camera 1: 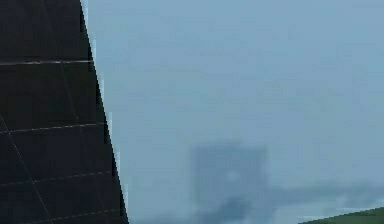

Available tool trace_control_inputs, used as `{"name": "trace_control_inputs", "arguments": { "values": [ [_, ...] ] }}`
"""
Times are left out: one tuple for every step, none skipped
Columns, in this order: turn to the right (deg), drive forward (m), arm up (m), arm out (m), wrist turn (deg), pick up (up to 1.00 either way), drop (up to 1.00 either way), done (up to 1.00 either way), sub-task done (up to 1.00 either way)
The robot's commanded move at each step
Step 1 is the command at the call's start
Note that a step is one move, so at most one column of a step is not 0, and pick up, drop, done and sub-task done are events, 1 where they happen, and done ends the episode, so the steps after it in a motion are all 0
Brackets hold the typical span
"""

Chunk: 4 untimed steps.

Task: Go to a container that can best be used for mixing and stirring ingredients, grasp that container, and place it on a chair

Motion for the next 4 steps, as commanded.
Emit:
{"name": "trace_control_inputs", "arguments": {
  "values": [
    [0.0, 0.00, 0.00, 0.00, 45.0, 0.00, 0.00, 0.00, 0.00],
    [0.0, 0.00, 0.00, 0.00, 45.0, 0.00, 0.00, 0.00, 0.00],
    [0.0, 0.00, 0.00, 0.00, 45.0, 0.00, 0.00, 0.00, 0.00],
    [0.0, 0.00, 0.00, 0.00, 45.0, 0.00, 0.00, 0.00, 0.00]
  ]
}}
